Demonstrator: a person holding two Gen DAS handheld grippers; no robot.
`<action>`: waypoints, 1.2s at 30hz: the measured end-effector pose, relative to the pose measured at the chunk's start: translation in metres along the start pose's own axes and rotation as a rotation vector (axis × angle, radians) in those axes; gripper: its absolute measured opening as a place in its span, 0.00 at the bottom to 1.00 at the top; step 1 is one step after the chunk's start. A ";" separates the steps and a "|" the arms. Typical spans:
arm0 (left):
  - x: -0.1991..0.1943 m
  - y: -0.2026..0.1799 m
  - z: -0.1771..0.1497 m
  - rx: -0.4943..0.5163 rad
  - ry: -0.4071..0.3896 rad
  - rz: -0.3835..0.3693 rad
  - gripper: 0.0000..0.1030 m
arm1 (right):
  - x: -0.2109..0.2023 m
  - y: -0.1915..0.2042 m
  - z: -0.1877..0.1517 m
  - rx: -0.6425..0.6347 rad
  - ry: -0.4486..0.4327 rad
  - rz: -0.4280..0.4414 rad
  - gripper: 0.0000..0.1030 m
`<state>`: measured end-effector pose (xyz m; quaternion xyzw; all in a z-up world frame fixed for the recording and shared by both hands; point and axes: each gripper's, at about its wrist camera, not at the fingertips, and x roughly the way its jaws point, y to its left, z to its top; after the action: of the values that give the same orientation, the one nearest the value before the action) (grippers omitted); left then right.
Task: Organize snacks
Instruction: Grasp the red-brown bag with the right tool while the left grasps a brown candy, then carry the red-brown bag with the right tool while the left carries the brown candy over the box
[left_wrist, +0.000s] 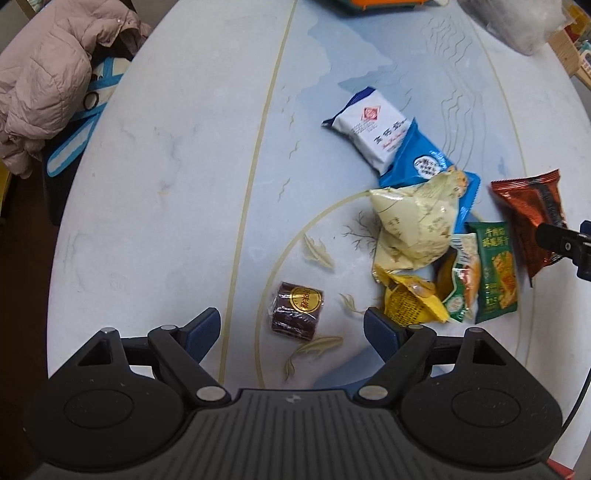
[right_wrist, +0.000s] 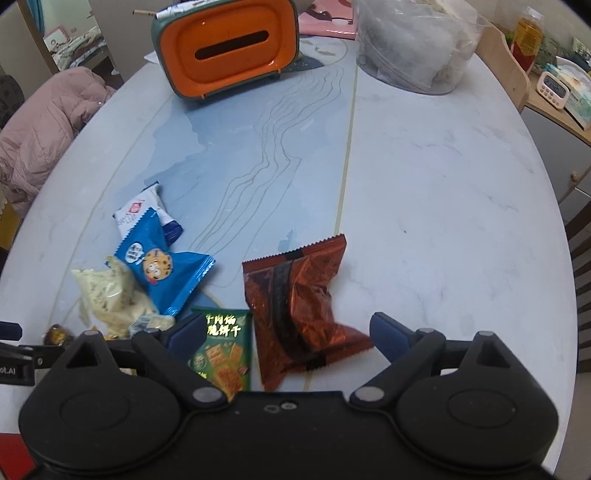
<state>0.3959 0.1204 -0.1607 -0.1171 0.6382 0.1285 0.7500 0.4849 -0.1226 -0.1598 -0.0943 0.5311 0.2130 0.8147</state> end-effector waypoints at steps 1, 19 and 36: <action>0.003 0.000 0.001 -0.004 0.004 0.003 0.82 | 0.005 0.000 0.002 -0.003 0.004 -0.001 0.91; 0.029 0.005 0.002 -0.037 0.039 0.011 0.47 | 0.029 0.007 -0.003 -0.059 0.017 -0.005 0.58; 0.000 0.013 -0.009 -0.086 -0.005 -0.032 0.29 | -0.010 0.000 -0.016 0.007 -0.046 0.025 0.45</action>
<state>0.3827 0.1296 -0.1626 -0.1589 0.6281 0.1441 0.7480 0.4682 -0.1310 -0.1572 -0.0801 0.5142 0.2232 0.8242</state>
